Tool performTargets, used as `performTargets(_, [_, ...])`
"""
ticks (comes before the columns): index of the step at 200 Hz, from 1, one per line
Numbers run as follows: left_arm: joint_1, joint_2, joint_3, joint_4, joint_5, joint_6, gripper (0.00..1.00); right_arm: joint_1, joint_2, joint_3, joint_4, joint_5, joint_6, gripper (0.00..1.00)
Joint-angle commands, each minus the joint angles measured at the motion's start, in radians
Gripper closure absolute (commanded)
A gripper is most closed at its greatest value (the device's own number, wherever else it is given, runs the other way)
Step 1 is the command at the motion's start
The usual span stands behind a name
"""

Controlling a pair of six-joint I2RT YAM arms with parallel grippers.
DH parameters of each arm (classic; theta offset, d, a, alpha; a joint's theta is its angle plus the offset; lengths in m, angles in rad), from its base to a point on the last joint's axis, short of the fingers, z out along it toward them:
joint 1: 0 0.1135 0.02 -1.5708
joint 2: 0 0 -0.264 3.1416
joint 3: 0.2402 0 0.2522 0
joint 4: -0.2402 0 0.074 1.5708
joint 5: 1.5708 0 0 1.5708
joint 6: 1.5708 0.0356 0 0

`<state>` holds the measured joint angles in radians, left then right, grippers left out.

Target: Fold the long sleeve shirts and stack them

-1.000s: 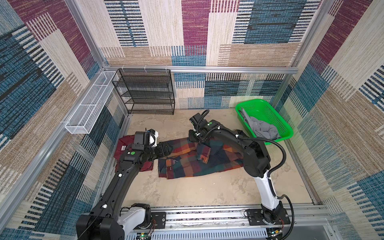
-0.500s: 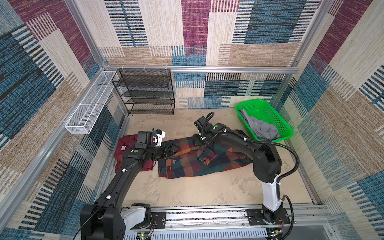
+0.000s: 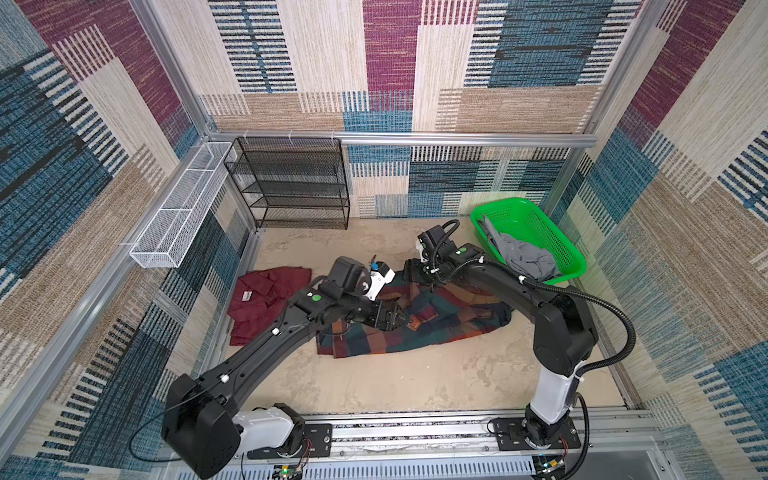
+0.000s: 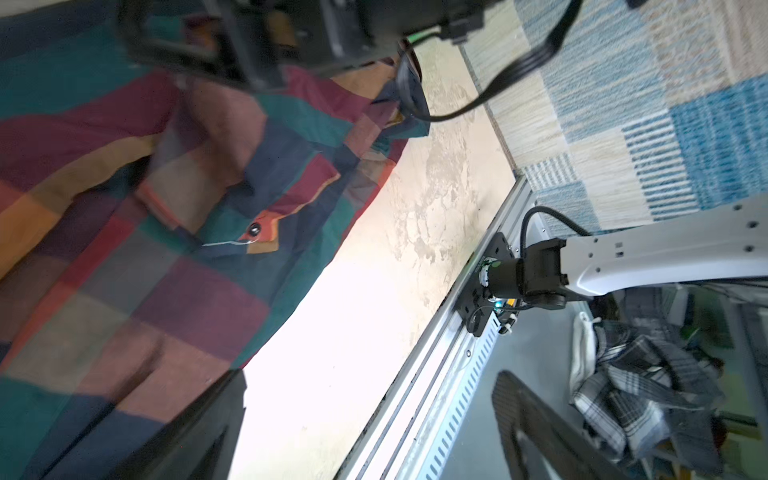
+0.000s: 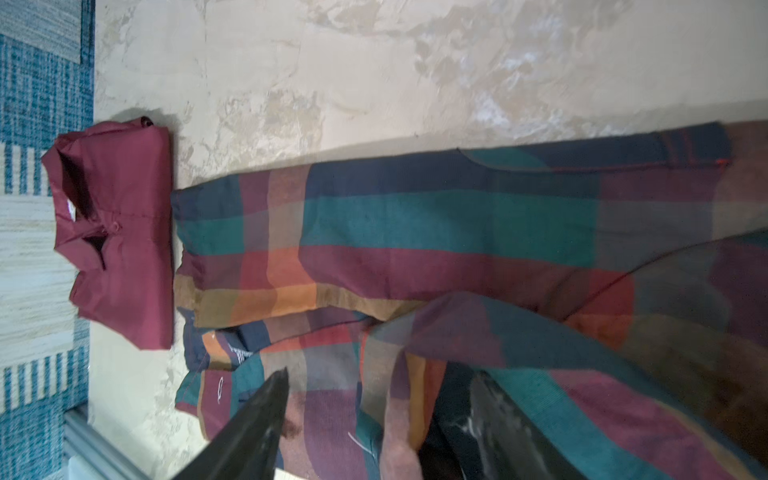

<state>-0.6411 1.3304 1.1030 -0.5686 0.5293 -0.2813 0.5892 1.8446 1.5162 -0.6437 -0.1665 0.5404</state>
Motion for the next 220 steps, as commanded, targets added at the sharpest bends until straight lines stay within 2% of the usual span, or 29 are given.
performTargets(1, [-0.086, 0.097, 0.072, -0.104, -0.181, 0.05, 0.01, -0.007, -0.014, -0.007, 0.073, -0.07, -0.02, 0.29])
performTargets(25, [-0.192, 0.225, 0.18, -0.164, -0.364, 0.058, 0.01, -0.023, -0.01, -0.01, 0.07, -0.094, -0.029, 0.28])
performTargets(44, [-0.254, 0.296, 0.249, -0.189, -0.531, 0.041, 0.01, -0.071, -0.072, -0.036, 0.076, -0.085, -0.028, 0.28])
performTargets(78, [-0.335, 0.437, 0.42, -0.281, -0.803, -0.081, 0.01, -0.201, -0.233, -0.078, 0.064, -0.099, -0.055, 0.28])
performTargets(103, [-0.362, 0.553, 0.563, -0.37, -0.917, -0.203, 0.0, -0.264, -0.357, -0.096, 0.031, -0.046, -0.083, 0.27])
performTargets(123, [-0.367, 0.64, 0.676, -0.425, -0.948, -0.277, 0.0, -0.292, -0.45, -0.133, 0.03, -0.016, -0.094, 0.25])
performTargets(152, [-0.366, 0.771, 0.821, -0.496, -0.948, -0.311, 0.03, -0.31, -0.532, -0.172, 0.003, -0.013, -0.119, 0.25])
performTargets(172, [-0.359, 0.836, 0.891, -0.522, -0.969, -0.298, 0.06, -0.316, -0.59, -0.203, 0.003, -0.018, -0.13, 0.25])
performTargets(203, [-0.341, 0.905, 0.952, -0.523, -0.942, -0.238, 0.12, -0.318, -0.651, -0.232, -0.006, -0.02, -0.147, 0.25])
performTargets(220, [-0.326, 0.933, 0.975, -0.53, -0.916, -0.224, 0.22, -0.317, -0.668, -0.245, -0.009, -0.02, -0.157, 0.24])
